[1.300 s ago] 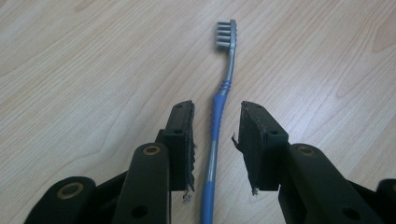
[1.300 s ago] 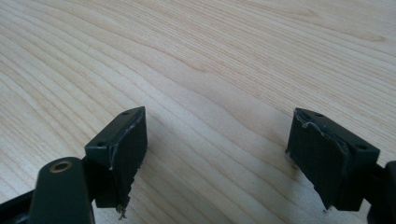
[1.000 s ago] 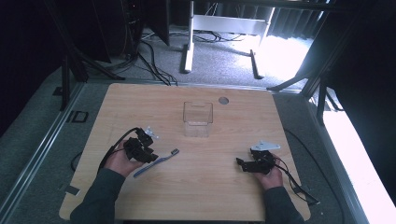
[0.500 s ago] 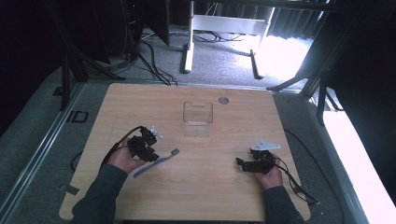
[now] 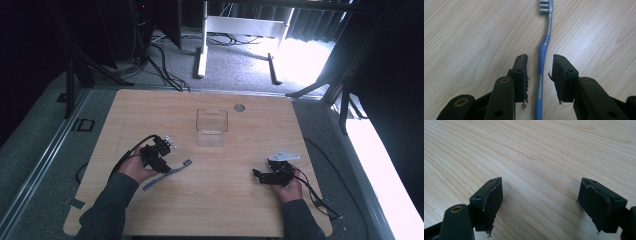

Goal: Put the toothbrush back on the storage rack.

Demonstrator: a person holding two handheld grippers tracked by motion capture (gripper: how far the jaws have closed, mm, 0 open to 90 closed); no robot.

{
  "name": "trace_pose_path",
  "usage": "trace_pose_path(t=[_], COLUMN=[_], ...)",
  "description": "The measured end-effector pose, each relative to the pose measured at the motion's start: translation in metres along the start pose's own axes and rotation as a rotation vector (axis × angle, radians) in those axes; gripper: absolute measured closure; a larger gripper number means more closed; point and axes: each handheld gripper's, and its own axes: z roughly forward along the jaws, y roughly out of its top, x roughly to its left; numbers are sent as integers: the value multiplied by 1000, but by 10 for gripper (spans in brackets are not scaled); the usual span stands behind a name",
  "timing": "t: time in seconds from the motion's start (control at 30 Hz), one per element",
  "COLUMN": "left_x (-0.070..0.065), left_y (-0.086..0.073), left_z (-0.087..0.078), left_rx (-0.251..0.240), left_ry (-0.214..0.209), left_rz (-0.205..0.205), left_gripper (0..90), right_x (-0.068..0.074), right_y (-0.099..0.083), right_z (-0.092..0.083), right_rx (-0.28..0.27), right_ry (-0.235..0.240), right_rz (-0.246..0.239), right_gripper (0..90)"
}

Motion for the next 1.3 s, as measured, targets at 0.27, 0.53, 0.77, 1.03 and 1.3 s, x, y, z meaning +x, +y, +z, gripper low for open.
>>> trace_pose_path(t=[0.27, 0.53, 0.77, 1.03, 1.3], left_x=[-1, 1, -1, -3, -5], left_y=[5, 9, 12, 19, 23], left_z=[5, 6, 11, 14, 18], left_rx=[34, 52, 65, 84, 106], left_ry=[-11, -16, -21, -22, -25], left_rz=[22, 28, 34, 53, 58], left_gripper=[659, 662, 667, 672, 676], right_x=[0, 0, 0, 0, 0], right_y=[0, 0, 1, 1, 1], right_z=[0, 1, 1, 1, 1], right_rx=[-1, -1, 0, 0, 0], right_ry=[1, 2, 2, 2, 3], right_rz=[0, -1, -1, -1, -1], right_gripper=[196, 196, 196, 196, 196])
